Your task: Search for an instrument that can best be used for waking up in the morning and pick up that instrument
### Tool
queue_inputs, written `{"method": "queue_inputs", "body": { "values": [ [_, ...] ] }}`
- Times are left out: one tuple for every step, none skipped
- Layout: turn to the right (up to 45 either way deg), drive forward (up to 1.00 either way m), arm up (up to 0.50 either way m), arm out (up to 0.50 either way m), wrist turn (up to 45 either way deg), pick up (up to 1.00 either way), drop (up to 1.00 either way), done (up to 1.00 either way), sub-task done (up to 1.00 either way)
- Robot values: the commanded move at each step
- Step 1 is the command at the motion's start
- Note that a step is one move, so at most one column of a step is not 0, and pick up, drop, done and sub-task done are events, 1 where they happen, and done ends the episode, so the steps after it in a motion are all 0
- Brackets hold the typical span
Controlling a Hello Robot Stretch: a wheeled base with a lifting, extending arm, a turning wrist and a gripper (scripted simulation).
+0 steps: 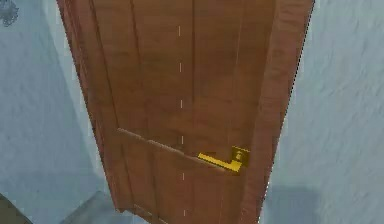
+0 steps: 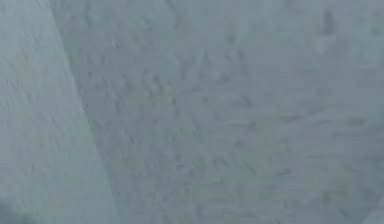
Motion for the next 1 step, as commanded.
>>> {"method": "queue_inputs", "body": {
  "values": [
    [-45.0,0.00,0.00,0.00,0.0,0.00,0.00,0.00,0.00]
  ]
}}
